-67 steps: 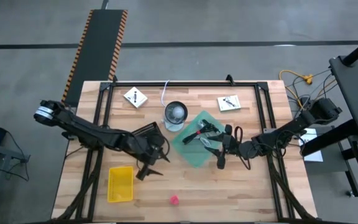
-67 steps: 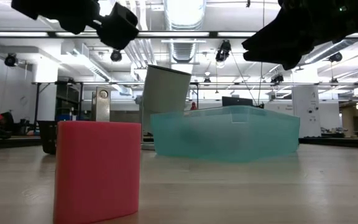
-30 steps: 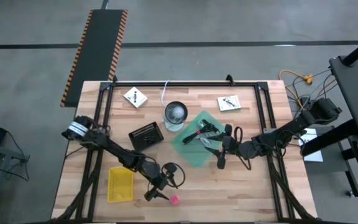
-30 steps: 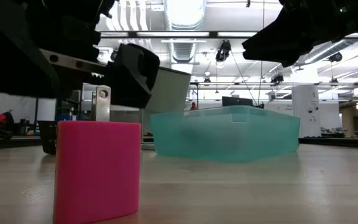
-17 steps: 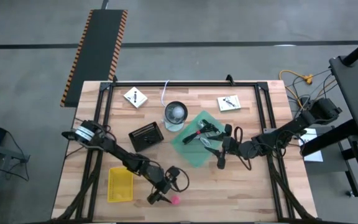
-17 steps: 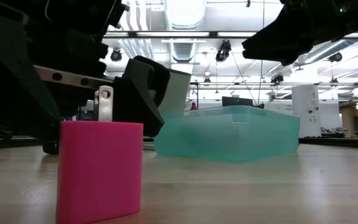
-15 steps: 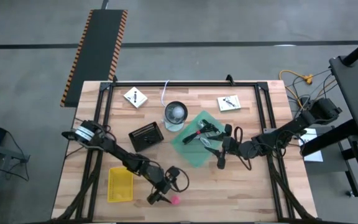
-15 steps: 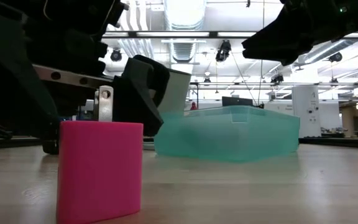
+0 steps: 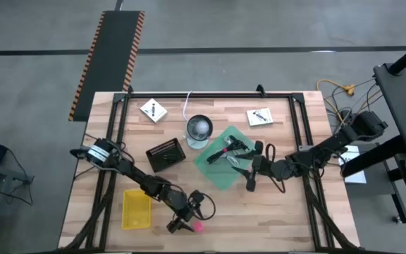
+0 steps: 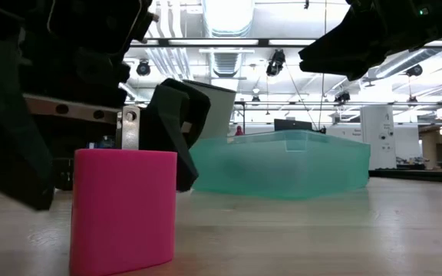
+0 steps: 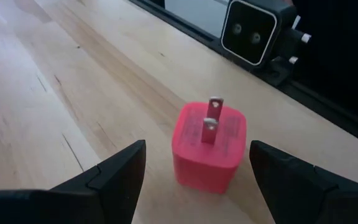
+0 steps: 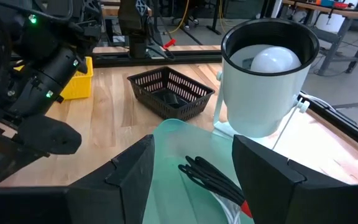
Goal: Pick and place items into bin
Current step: Put the pink charger adapter into the black bin
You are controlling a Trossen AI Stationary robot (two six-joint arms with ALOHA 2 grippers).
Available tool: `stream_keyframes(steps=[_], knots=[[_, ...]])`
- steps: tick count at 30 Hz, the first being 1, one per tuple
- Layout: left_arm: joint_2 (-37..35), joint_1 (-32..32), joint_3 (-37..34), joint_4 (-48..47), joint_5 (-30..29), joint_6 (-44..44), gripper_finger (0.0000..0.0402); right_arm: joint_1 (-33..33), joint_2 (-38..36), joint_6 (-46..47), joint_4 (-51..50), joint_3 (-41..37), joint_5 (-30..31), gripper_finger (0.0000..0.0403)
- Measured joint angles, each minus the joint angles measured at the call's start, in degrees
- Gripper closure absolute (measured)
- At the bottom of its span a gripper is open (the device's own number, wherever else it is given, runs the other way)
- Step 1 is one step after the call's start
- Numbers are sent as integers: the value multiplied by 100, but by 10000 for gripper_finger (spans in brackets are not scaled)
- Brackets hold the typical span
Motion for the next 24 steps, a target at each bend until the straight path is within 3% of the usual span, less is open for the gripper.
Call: stream_keyframes(steps=[7,21,24], knots=[[-50,1,36,30,-1,41,144,-2,-2,-2,4,2,0,202],[-11,4,36,4,-1,55,263,-2,-2,-3,9,2,0,202],[-20,6,36,6,-127,50,266,-2,-2,-41,9,2,0,202]])
